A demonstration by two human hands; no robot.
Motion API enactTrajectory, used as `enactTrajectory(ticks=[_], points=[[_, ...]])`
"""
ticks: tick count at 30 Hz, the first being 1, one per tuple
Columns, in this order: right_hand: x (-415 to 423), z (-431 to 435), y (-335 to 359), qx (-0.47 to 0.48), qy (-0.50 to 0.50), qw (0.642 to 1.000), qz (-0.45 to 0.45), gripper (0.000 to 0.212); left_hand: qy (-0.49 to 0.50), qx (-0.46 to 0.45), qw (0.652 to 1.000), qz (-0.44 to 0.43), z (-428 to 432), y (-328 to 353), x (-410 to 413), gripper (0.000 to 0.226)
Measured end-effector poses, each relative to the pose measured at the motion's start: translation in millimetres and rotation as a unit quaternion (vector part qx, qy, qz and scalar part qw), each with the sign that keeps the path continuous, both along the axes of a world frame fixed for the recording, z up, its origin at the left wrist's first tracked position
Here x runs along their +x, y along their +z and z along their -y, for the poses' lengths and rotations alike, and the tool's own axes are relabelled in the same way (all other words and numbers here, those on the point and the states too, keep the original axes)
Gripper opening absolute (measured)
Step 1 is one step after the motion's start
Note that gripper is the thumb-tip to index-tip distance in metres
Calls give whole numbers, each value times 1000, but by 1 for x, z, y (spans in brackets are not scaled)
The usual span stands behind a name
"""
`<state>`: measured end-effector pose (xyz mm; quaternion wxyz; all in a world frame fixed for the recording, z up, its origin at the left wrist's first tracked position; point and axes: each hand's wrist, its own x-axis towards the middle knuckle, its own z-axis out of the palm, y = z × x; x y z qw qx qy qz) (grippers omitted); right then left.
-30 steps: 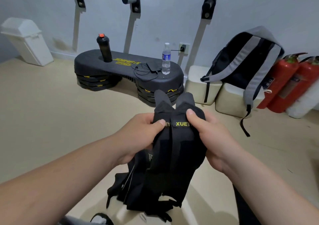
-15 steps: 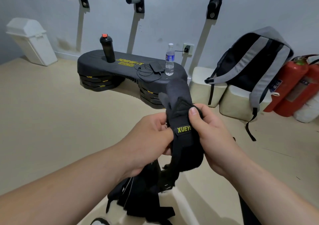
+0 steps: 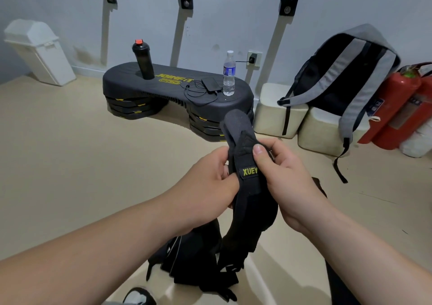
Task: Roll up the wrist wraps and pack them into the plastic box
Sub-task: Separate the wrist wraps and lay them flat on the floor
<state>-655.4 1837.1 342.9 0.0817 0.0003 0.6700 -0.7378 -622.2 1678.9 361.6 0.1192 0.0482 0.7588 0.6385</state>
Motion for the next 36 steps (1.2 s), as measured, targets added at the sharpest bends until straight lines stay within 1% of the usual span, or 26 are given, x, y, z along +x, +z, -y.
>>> enactTrajectory(ticks=[5, 7, 9, 12, 15, 16, 18, 20, 23, 25, 27, 29, 31, 32, 34, 36], points=[[1, 2, -8, 55, -2, 998, -18, 18, -4, -51, 998, -27, -1, -5, -2, 19], [3, 3, -14, 76, 2, 997, -17, 17, -3, -82, 996, -26, 0, -8, -3, 18], [5, 3, -16, 96, 15, 995, -11, 18, -29, -112, 993, -23, 0, -9, -3, 21], [6, 0, -15, 116, 34, 993, 5, 23, -79, -137, 987, -19, -1, -7, 0, 29], [9, -3, -18, 125, 37, 991, 17, 22, -124, -159, 979, -1, 1, -5, 3, 48], [10, -3, -18, 126, 36, 991, 20, 22, -140, -167, 976, 13, 3, -6, 3, 52], [11, -3, -17, 115, 27, 993, 24, 21, -170, -157, 972, 49, 6, -5, 3, 56], [11, -3, -15, 88, 11, 996, 22, 18, -163, -115, 977, 77, 6, -5, 2, 55], [7, -2, -8, 35, -49, 998, 21, 18, -92, -57, 991, 84, -6, -15, 3, 38], [2, -6, 2, -12, -104, 994, 19, 20, -80, -47, 992, 85, -16, -23, 8, 24], [-4, -13, 13, -54, -149, 987, 21, 21, -84, -51, 991, 89, -24, -28, 12, 19], [-10, -22, 19, -75, -161, 983, 44, 25, -77, -57, 992, 82, -30, -31, 13, 20], [-13, -28, 21, -101, -105, 984, 99, 32, -46, -71, 994, 64, -34, -32, 11, 25], [-12, -30, 21, -106, -58, 983, 138, 34, -22, -77, 995, 52, -34, -32, 9, 29], [-9, -32, 18, -90, 39, 975, 201, 35, 17, -70, 997, 29, -33, -29, 2, 30], [-6, -32, 13, -74, 90, 972, 202, 30, 33, -49, 998, 24, -33, -28, -4, 29]])
